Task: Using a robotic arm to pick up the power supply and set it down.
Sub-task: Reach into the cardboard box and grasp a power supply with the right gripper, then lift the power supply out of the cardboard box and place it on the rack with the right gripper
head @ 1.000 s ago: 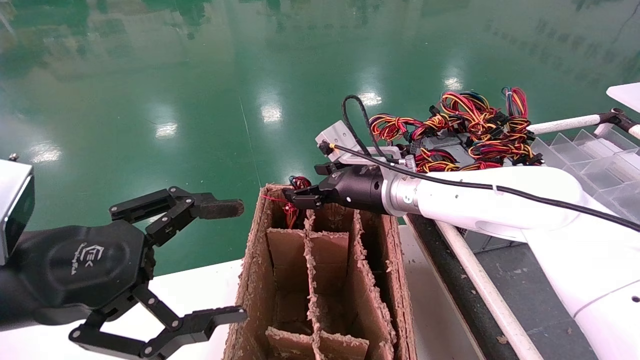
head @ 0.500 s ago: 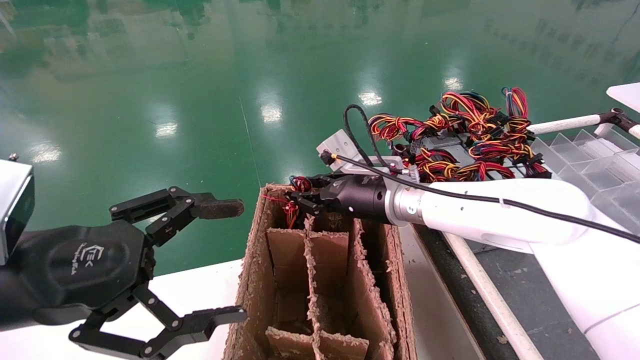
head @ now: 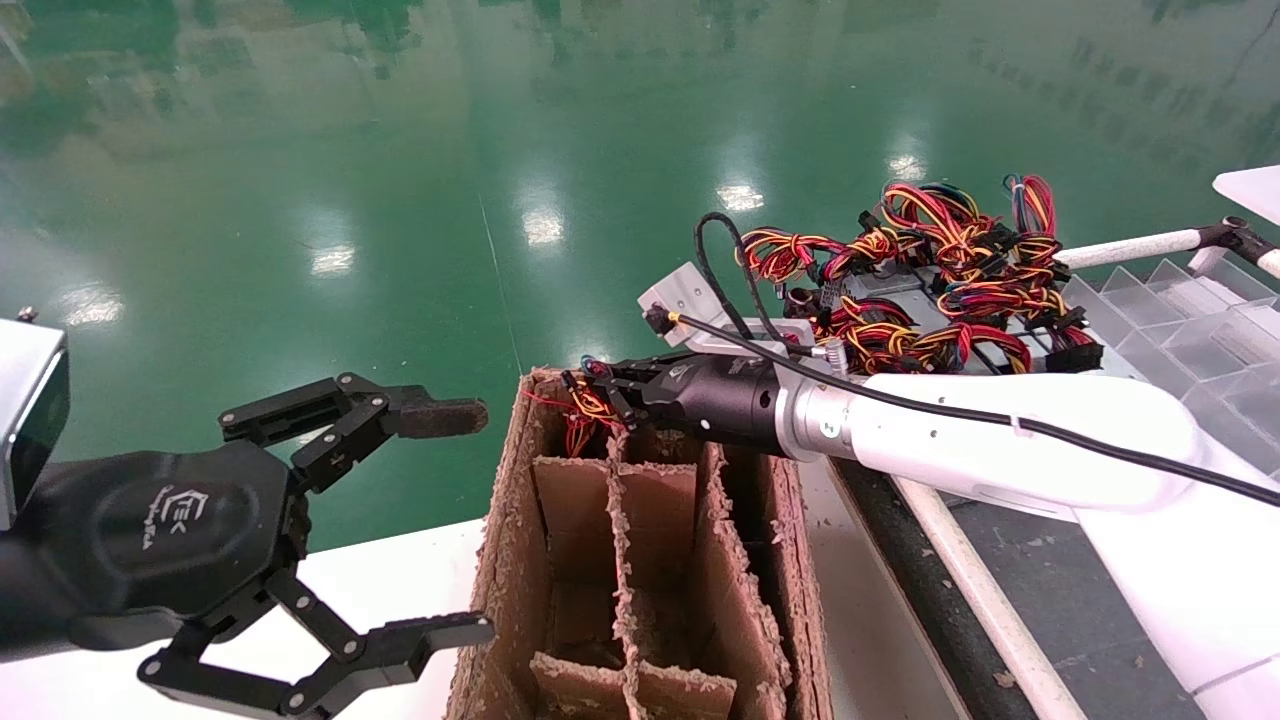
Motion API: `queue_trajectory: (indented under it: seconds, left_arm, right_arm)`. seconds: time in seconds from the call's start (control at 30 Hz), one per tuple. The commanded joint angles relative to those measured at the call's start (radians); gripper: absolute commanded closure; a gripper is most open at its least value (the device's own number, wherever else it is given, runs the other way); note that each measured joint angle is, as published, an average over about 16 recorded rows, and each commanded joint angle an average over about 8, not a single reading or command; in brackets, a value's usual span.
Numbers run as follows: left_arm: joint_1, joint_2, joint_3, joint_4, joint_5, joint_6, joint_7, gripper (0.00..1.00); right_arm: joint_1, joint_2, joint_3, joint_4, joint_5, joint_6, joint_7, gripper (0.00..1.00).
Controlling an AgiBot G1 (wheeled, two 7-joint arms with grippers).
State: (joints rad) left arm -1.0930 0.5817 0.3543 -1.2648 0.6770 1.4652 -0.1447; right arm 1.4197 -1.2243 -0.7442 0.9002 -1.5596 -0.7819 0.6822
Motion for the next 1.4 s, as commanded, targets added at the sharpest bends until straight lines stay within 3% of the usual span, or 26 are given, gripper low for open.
queue_trajectory:
  seconds: [0.03, 0.53, 0.8, 1.1, 1.4]
  left_arm:
    - [0.000, 0.000, 0.000, 0.000, 0.000, 0.000, 0.000, 0.00]
    - [0.000, 0.000, 0.000, 0.000, 0.000, 0.000, 0.000, 0.00]
    - [0.000, 0.000, 0.000, 0.000, 0.000, 0.000, 0.000, 0.00]
    - [0.000, 0.000, 0.000, 0.000, 0.000, 0.000, 0.000, 0.00]
    - [0.000, 0.000, 0.000, 0.000, 0.000, 0.000, 0.000, 0.00]
  right_arm:
    - [-0.001, 0.002, 0.000, 0.006, 0.000, -0.002, 0.009, 1.00]
    - [-0.016, 0.185, 0.145, 0.191, 0.217, -0.080, 0.010, 1.00]
    - [-0.017, 0.332, 0.285, 0.246, 0.421, -0.197, -0.051, 1.00]
    - [0.046, 0.442, 0.377, 0.070, 0.585, -0.456, -0.180, 1.00]
    - [0.185, 0.490, 0.368, -0.229, 0.598, -0.735, -0.310, 1.00]
